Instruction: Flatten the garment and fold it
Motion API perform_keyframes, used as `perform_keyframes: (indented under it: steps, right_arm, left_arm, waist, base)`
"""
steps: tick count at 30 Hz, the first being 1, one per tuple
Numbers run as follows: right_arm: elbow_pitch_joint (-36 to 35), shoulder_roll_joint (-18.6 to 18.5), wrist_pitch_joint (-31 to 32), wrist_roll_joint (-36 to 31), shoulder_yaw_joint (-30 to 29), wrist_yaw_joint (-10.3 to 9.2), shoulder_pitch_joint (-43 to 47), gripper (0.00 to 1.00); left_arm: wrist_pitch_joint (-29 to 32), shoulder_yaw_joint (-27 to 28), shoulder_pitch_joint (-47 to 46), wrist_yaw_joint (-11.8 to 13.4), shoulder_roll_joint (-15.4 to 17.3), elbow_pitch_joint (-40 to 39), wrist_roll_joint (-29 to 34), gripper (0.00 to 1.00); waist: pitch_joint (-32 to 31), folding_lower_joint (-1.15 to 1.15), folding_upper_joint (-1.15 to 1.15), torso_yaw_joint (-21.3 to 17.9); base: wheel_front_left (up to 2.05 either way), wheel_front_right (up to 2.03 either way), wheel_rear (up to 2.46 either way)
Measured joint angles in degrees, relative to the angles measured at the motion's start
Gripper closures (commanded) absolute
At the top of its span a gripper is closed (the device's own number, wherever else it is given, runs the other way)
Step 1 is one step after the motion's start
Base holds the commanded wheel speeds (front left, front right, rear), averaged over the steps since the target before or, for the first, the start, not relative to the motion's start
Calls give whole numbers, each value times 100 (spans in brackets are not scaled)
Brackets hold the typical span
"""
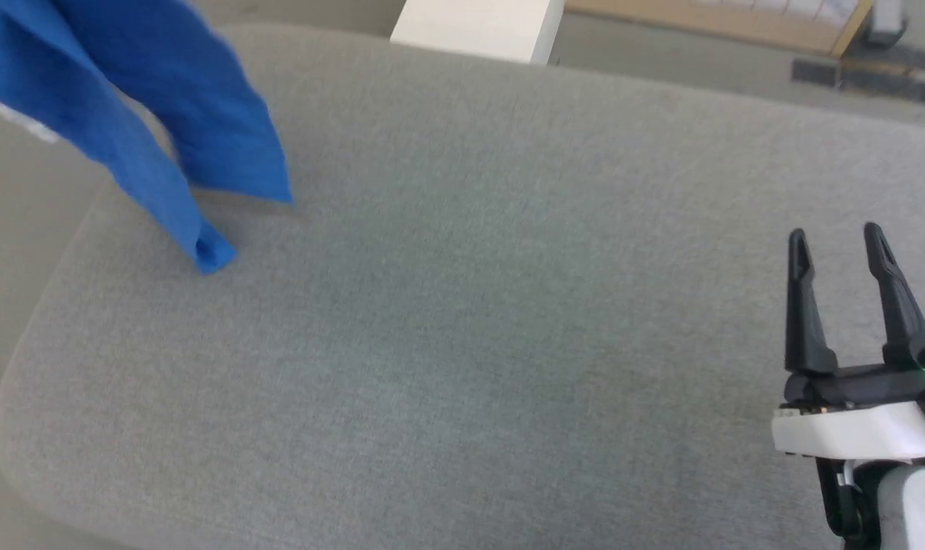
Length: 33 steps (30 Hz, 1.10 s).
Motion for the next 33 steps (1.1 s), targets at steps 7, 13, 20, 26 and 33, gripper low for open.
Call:
perform_keyframes:
  steps: [7, 13, 20, 26, 33]
  right_arm:
    - [-4, 1, -14, 131, -339, 0, 88, 0]
    - [-42, 0, -14, 188, -571, 0, 91, 0]
    - [-104, 1, -14, 237, -832, 0, 74, 0]
    - [-214, -1, -14, 286, -1112, 0, 20, 0]
    - [-237, -1, -14, 397, -1158, 0, -70, 0]
  left_arm:
    - [326, -175, -527, 265, -644, -866, -89, 100]
    - [444, -430, -751, 568, -1390, -1447, -189, 100]
    - [580, -824, -767, 801, -2172, -1960, -416, 100]
    - [633, -1336, -394, 925, -2598, -2374, -427, 100]
    - [387, -1919, 860, 1196, -3061, -2279, -498, 100]
  waist:
    - [-490, 0, 0, -264]
    - [-682, 0, 0, -591]
    - [-741, 0, 0, -1039]
    - [-637, 0, 0, -1415]
    - [-285, 0, 0, -1720]
  base:
    - [0, 0, 0]
    - [0, 0, 0]
    - [0, 0, 0]
    - [0, 0, 0]
    - [0, 0, 0]
